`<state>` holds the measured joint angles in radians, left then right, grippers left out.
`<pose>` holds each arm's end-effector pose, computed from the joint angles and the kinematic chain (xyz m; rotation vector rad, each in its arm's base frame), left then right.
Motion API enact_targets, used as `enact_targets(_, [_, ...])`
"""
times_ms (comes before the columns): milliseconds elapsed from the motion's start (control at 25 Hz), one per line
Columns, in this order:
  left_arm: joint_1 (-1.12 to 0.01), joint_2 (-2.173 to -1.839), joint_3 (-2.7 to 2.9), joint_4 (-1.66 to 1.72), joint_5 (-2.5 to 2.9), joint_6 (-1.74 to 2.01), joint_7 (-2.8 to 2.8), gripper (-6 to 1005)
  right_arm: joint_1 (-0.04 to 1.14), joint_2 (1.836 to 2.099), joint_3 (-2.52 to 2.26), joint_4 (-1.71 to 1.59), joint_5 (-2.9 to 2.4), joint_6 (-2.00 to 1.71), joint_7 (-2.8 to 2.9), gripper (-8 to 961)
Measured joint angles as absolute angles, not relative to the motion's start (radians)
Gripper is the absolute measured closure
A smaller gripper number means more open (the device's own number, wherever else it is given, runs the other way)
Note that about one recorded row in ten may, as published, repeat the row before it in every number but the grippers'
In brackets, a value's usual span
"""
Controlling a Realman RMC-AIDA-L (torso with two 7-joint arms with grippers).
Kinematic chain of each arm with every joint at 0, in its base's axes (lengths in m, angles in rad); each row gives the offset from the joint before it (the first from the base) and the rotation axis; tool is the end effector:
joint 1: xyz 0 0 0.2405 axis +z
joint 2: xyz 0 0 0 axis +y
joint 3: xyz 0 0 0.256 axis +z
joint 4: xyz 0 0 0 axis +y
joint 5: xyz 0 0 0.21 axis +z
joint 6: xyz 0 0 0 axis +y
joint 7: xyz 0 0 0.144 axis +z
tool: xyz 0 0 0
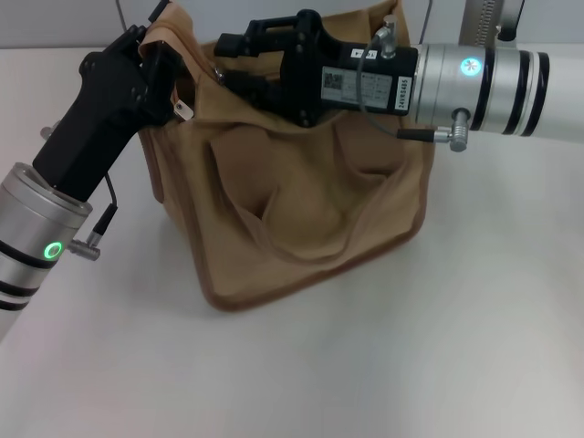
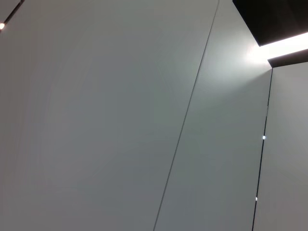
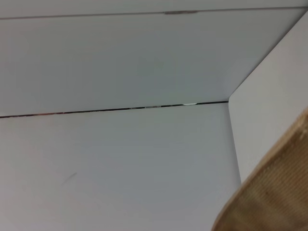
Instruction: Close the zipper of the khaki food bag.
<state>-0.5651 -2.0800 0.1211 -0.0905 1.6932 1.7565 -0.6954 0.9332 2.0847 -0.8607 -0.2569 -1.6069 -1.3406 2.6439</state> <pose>-0.2290 0.3055 -0.0167 -1.8982 -0.4695 -1.5727 0.1269 0.3971 -0.0617 1.7319 -2.0282 -0.9203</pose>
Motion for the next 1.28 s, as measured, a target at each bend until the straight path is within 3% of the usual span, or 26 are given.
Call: enact_targets(1280, [-0.574, -2.080, 0.113, -0.090, 1.694, 1.758, -0.695, 958, 0.974, 2.084, -0.873, -0.231, -1.583, -1.330, 2.541, 555])
